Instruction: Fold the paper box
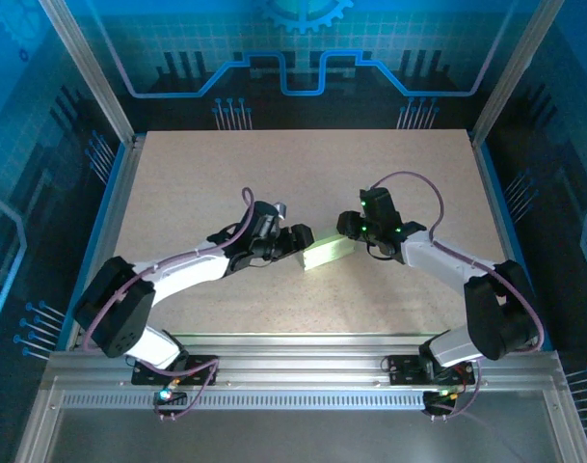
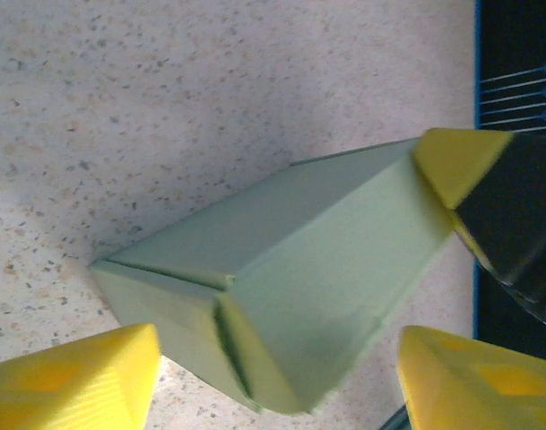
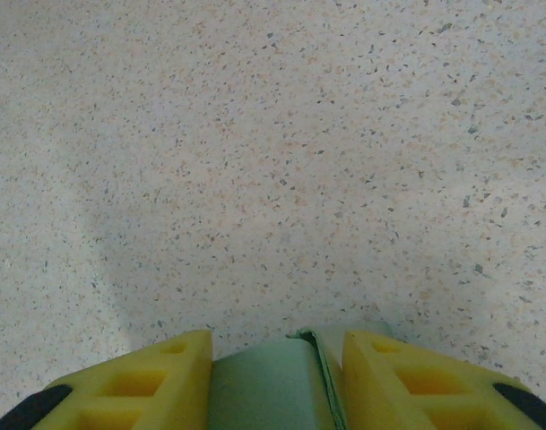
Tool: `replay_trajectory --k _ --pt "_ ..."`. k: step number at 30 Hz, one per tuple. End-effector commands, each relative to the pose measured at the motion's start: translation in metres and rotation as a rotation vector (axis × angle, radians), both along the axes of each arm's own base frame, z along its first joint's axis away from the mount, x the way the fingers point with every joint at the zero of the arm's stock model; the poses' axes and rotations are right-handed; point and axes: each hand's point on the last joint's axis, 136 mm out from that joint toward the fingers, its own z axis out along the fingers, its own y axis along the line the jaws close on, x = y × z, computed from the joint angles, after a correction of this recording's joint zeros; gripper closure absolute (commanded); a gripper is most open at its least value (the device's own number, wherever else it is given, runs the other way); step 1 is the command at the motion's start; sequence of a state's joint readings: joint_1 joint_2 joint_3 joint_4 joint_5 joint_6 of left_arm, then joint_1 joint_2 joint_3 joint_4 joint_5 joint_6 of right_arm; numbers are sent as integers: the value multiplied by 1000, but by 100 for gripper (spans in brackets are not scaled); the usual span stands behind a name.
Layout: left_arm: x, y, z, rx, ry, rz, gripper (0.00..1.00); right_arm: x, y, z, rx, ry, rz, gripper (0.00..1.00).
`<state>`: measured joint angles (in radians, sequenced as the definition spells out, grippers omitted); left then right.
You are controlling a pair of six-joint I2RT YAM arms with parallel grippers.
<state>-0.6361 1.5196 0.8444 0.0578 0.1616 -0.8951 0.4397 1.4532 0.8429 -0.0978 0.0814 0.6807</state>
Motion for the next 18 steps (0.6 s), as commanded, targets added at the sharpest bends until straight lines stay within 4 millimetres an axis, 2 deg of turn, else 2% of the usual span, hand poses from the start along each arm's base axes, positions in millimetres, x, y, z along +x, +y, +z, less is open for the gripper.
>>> replay_trajectory --k 1,5,9,13,18 --pt "3 4 -20 13 68 38 35 -41 -9 -48 -80 191 33 58" --pt "2 -1 -31 -2 100 32 49 -42 -7 -47 -77 190 35 58" --pt "-4 5 -45 26 134 42 55 -40 -7 -41 -79 177 42 56" --pt "-10 13 -58 43 169 57 56 -34 -3 -26 -53 135 74 43" --pt "-9 13 -61 45 181 55 56 -25 -2 -11 54 118 91 40"
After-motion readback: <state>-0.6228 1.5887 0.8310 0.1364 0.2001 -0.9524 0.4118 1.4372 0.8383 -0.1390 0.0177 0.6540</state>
